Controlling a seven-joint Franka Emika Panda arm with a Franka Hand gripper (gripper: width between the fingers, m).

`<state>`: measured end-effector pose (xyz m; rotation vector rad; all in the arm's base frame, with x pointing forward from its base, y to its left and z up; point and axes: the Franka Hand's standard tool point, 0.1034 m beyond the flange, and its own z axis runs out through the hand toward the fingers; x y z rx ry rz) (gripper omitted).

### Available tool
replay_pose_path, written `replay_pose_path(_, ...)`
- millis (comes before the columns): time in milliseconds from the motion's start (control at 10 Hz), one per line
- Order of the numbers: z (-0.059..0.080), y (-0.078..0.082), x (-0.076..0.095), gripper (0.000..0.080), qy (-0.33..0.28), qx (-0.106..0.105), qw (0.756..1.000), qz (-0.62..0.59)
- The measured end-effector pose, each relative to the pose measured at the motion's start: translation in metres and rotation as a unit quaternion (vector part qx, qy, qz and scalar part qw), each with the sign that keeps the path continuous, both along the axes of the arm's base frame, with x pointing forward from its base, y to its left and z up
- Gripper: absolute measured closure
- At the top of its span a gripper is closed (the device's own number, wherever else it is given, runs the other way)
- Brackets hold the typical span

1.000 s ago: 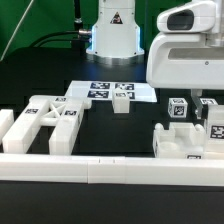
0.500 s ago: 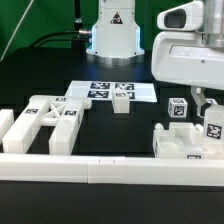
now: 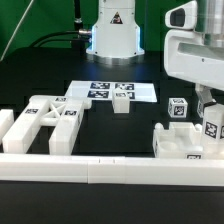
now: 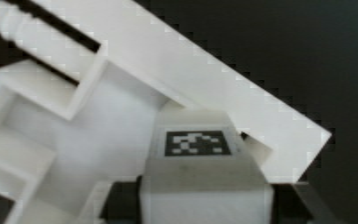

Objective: Assemble chair

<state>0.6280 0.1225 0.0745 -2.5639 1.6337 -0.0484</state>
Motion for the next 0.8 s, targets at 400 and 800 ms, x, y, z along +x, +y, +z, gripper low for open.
replay_pose_path(400,0.0000,-0.0004,0.0018,0.0421,-0.002,0.021,0.994,-0.104)
replay_pose_path(800,-0.0013,0.0014,0.0011,0.0175,-0.009,0.013,1.000,-0.011)
